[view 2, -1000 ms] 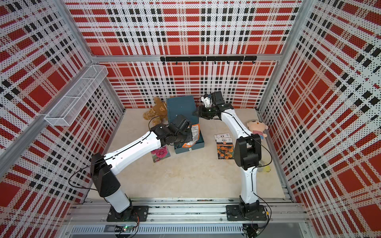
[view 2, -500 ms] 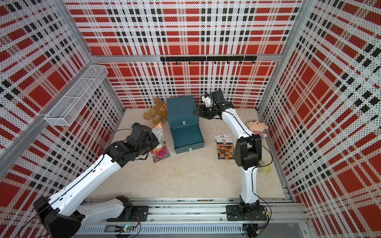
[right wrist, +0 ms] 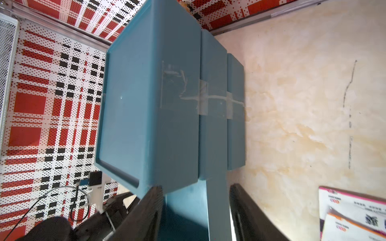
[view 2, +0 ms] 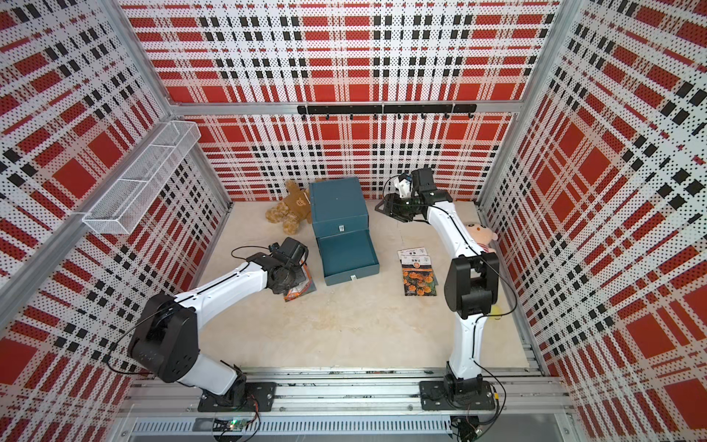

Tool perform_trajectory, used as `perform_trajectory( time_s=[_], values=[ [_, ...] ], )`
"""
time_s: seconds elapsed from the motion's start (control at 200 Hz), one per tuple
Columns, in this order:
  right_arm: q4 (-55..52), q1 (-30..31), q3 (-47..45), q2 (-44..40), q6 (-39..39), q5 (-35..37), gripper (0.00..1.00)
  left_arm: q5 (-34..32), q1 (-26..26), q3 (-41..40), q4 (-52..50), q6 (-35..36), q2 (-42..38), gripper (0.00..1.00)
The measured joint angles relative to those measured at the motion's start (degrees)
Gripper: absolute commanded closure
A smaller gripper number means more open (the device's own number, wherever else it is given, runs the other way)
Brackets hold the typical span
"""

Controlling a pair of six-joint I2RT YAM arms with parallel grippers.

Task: Take the seed bags out of the drawer
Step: Place the seed packet at the center of the board, then close the drawer in the storage box.

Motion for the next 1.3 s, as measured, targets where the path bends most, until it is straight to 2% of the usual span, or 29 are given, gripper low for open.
perform_trajectory(
  time_s=[0.07,0.19,0.271,0.311,0.371,0.521,0.666,0.797,0.887,0.992,1.072,1.202,1.298],
  values=[
    [0.22,0.11,-3.82,-3.19,-0.02,0.11,0.41,0.02,0.42,0.28,0.55,1.25,2.51,1.00],
    [0.98,0.13,-10.47,-8.85,-0.09,0.33,0.41,0.04,0.52,0.28,1.09,2.62,4.20,0.73],
    [1.77,0.20,-14.78,-12.28,-0.04,0.44,0.41,0.13,0.50,0.39,1.66,3.45,4.20,0.62],
    [2.14,0.20,-16.90,-13.79,-0.07,0.52,0.41,0.15,0.48,0.55,1.97,3.63,4.20,0.52],
    [2.36,0.20,-19.74,-15.76,-0.09,0.66,0.41,0.31,0.44,0.61,2.36,3.98,4.02,0.45],
    [2.10,0.20,-25.59,-19.82,-0.66,1.46,0.41,0.31,0.50,0.59,1.86,3.43,0.92,0.44],
    [1.90,0.20,-30.88,-24.96,-1.16,2.40,0.42,0.52,1.46,0.13,0.52,0.63,-9.86,0.46],
    [2.32,0.20,-36.33,-30.05,-0.68,2.56,0.49,1.53,4.76,1.62,0.48,-0.98,-20.13,0.49],
    [3.52,0.20,-40.94,-32.87,0.44,2.38,0.57,3.23,7.67,6.93,0.96,-0.87,-21.94,0.53],
    [5.62,0.20,-46.77,-34.71,3.15,1.75,0.68,6.32,10.01,16.98,2.36,0.13,-17.84,0.55],
    [7.89,0.20,-51.36,-35.87,5.79,1.03,0.82,8.59,10.38,26.05,3.72,1.51,-11.21,0.55],
    [12.35,0.31,-59.01,-39.56,11.74,0.44,0.99,12.07,9.75,38.99,5.09,3.61,0.81,0.55],
    [16.04,0.66,-63.89,-43.58,16.31,0.74,1.00,14.29,9.25,47.21,5.44,5.01,9.33,0.55]
  ],
)
